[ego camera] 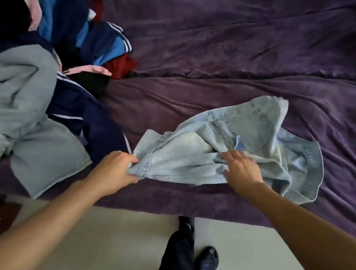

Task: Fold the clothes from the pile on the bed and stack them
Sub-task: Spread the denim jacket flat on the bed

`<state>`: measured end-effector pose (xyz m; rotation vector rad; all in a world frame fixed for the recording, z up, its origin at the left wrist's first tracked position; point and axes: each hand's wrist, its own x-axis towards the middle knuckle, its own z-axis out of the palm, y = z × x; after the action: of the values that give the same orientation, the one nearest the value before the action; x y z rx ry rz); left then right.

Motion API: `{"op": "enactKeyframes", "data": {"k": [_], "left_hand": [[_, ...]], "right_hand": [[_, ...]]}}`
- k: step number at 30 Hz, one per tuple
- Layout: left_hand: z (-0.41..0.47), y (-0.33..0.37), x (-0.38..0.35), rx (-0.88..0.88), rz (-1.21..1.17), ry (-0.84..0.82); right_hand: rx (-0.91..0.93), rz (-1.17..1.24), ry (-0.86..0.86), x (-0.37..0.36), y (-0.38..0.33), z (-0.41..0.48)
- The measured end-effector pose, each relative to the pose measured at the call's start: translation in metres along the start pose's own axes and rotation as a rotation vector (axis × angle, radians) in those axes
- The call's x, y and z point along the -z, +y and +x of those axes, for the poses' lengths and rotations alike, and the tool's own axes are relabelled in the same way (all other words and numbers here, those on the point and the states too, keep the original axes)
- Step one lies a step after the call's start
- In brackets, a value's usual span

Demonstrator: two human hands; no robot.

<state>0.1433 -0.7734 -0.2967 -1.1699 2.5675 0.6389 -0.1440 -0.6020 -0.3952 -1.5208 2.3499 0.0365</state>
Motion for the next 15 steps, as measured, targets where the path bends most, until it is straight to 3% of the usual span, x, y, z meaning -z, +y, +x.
{"op": "enactKeyframes", "data": {"k": [3,7,9,12,15], "left_hand": [[-0.022,0.001,0.024,-0.145,0.106,0.052],[-0.024,-0.020,0.069,-0.221,-0.175,0.203],[-0.021,-0.028,0.080,-0.133,-0.428,0.219],[-0.009,-0.035,0.090,0.076,-0.765,0.453],[0.000,-0.033,0.112,0.168,-1.039,0.649]], "right_hand": [[0.033,0.058,-0.183,-0.023,-0.039,-0.004],[-0.042,0.041,-0.323,-0.038,-0.039,-0.014],[-0.051,0.133,-0.213,-0.029,-0.034,-0.021],[-0.087,0.394,0.057,0.017,-0.022,-0.027],[-0.119,0.456,0.335,0.092,-0.002,-0.028]]}}
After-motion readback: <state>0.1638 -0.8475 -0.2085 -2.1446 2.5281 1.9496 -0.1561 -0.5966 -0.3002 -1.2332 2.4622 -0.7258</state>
